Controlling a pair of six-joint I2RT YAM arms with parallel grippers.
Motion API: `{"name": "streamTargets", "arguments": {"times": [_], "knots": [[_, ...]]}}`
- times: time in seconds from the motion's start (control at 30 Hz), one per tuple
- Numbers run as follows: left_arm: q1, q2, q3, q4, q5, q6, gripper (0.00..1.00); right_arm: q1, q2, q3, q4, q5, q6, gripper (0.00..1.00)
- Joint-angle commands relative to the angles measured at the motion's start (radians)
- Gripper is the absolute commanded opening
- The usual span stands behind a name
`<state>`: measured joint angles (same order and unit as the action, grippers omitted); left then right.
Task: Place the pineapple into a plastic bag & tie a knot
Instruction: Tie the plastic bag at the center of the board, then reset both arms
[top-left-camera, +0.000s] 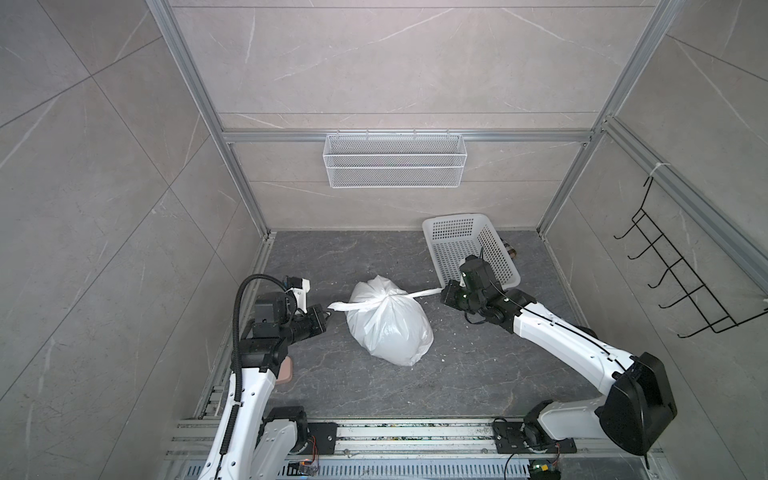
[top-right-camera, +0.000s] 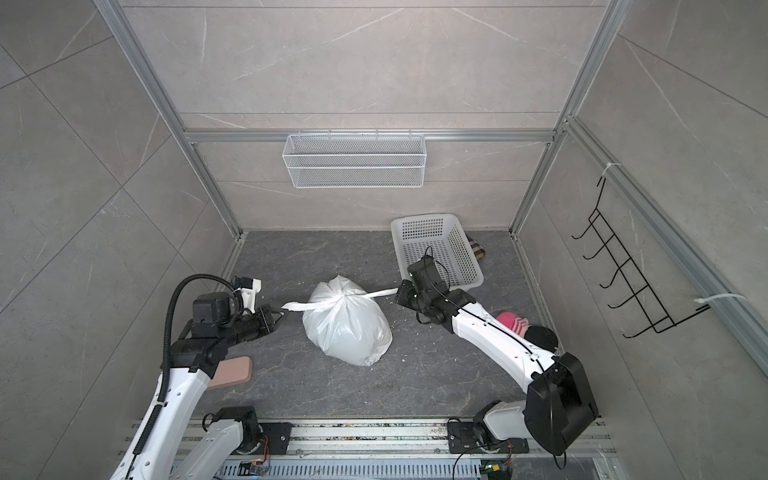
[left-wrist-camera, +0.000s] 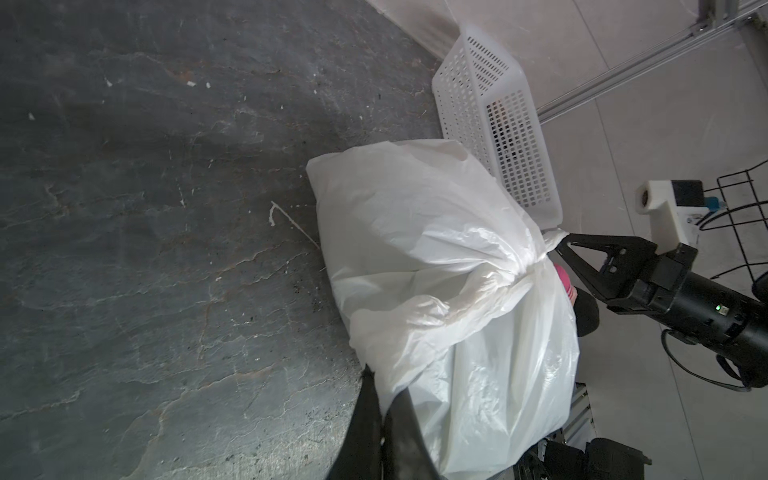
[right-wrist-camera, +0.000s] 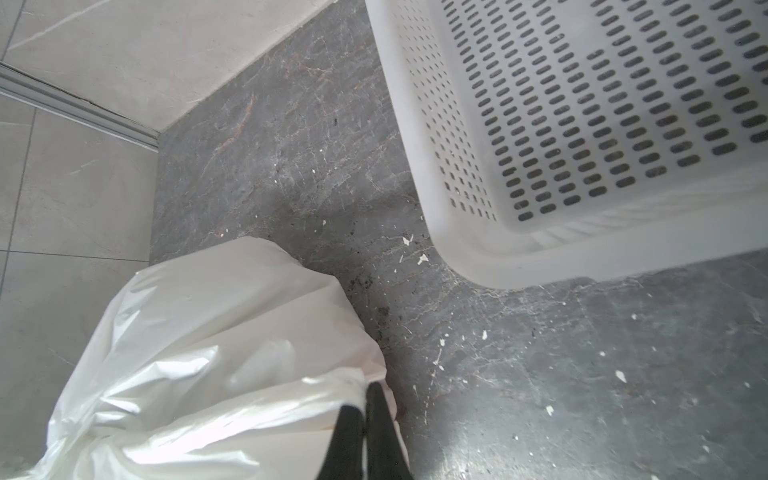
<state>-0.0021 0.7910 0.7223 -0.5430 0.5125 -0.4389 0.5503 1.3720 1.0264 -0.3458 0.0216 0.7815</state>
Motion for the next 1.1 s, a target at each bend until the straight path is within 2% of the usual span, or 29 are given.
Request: {"name": "streamTargets", "arguments": {"times": [0.0,0.03,0.07,0.1,0.13,0.17,0.2,0.27,0.33,0.37,0.47,0.53,0.6,0.67,0.77,0.83,0.87,0.93,1.07], "knots": [[0.049,-0.032,-0.028,0.066,-0.204,-0.043,0.00,-0.090,-0.023,-0.017,0.004,0.158,-0.083,0.00],[0.048,-0.026,-0.023,0.084,-0.164,-0.034,0.13,-0.089,-0.017,-0.008,0.060,0.035,-0.142,0.00],[0.050,-0.026,-0.009,0.081,-0.153,-0.018,0.35,-0.086,-0.004,0.003,0.109,-0.074,-0.190,0.00],[0.050,-0.028,0.012,0.061,-0.168,-0.003,0.51,-0.085,0.022,0.034,0.126,-0.213,-0.242,0.00],[0.048,-0.039,0.029,0.050,-0.179,0.010,0.60,-0.072,0.045,0.075,0.104,-0.280,-0.272,0.00],[0.049,-0.052,0.042,0.044,-0.197,0.018,0.63,-0.060,0.065,0.103,0.096,-0.328,-0.302,0.00],[0.049,-0.069,0.060,0.040,-0.232,0.016,0.69,-0.047,0.081,0.116,0.098,-0.370,-0.330,0.05],[0.049,-0.096,0.094,0.056,-0.275,0.014,0.78,-0.029,0.092,0.124,0.121,-0.421,-0.357,0.23],[0.048,-0.105,0.124,0.083,-0.326,0.012,0.81,-0.024,0.087,0.140,0.127,-0.438,-0.365,0.42],[0.049,-0.102,0.137,0.091,-0.353,0.014,0.83,-0.024,0.079,0.147,0.141,-0.454,-0.367,0.49],[0.049,-0.061,0.180,0.097,-0.477,0.018,0.85,-0.024,0.044,0.176,0.165,-0.485,-0.377,0.64],[0.048,-0.025,0.200,0.103,-0.534,0.018,0.86,-0.024,0.017,0.202,0.152,-0.469,-0.401,0.69],[0.049,0.008,0.208,0.128,-0.579,0.015,0.87,-0.024,-0.022,0.215,0.128,-0.369,-0.424,0.74],[0.049,0.033,0.199,0.164,-0.639,0.008,0.88,-0.024,-0.069,0.222,0.091,-0.175,-0.457,0.81],[0.049,0.050,0.146,0.241,-0.783,-0.004,0.93,-0.027,-0.130,0.177,0.103,0.230,-0.492,0.97],[0.049,0.053,0.079,0.325,-0.887,-0.007,1.00,-0.032,-0.146,0.126,0.157,0.481,-0.548,0.99],[0.049,0.051,0.032,0.375,-0.939,-0.004,1.00,-0.037,-0.150,0.085,0.210,0.602,-0.590,0.99],[0.049,0.046,-0.066,0.495,-0.981,0.019,1.00,-0.059,-0.147,0.018,0.286,0.707,-0.642,0.99],[0.048,0.073,-0.223,0.671,-1.058,0.081,1.00,-0.116,-0.150,-0.163,0.452,0.776,-0.683,0.99]]}}
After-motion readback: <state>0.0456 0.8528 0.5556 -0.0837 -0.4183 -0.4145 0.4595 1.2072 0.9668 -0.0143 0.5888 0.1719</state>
